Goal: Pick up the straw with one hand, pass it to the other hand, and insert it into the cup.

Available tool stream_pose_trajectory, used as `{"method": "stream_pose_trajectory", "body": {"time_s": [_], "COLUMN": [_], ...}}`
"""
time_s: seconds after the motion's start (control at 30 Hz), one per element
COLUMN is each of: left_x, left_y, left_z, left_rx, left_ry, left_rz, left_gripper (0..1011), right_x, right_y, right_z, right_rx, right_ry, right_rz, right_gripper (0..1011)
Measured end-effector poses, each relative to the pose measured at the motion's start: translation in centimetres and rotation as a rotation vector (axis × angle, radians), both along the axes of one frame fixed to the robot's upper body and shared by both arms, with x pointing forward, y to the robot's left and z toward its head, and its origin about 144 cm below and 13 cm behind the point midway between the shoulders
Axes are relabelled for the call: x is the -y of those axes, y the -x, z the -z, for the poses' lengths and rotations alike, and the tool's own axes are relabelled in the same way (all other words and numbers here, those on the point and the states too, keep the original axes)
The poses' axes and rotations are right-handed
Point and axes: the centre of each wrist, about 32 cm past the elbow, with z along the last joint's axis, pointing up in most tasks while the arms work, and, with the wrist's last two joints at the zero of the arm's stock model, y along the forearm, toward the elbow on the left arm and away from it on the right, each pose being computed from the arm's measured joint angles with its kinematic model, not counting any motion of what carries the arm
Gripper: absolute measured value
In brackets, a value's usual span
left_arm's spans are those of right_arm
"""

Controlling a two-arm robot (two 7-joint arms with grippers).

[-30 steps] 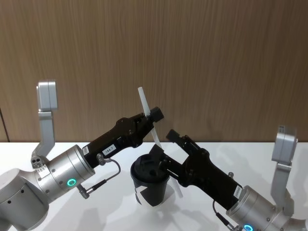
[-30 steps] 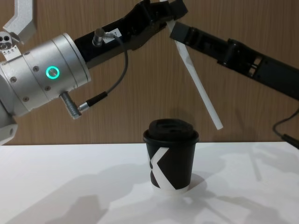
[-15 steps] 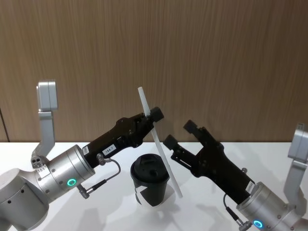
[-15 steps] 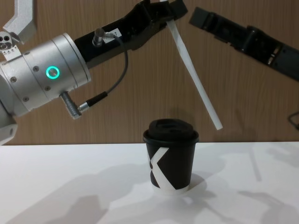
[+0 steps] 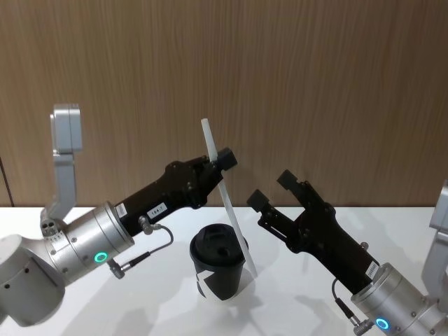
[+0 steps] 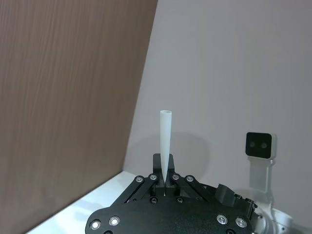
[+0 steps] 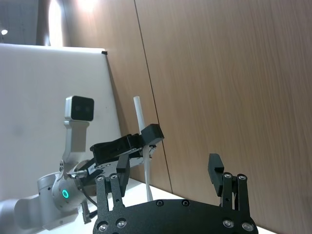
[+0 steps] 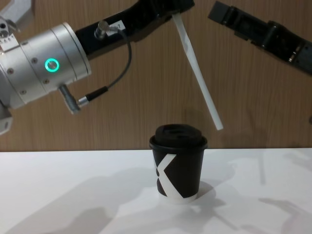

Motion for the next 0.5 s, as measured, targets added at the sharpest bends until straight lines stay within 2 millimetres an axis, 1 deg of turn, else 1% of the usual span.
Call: {"method": "stream_pose_trajectory", "body": {"time_s": [0.5], "left_x": [-1.0], "left_y": [0.2], "left_z": [-3.6], "left_rx": [0.184], "left_ry": [-0.121], "left_rz": [-0.116], "left_gripper": [6], "right_x": [0.2], "right_y": [0.1], "right_z": [-0.1], "right_rx": [0.001], "right_ry": [-0.005], "right_rz": [0.009], "right_gripper": [1001]}}
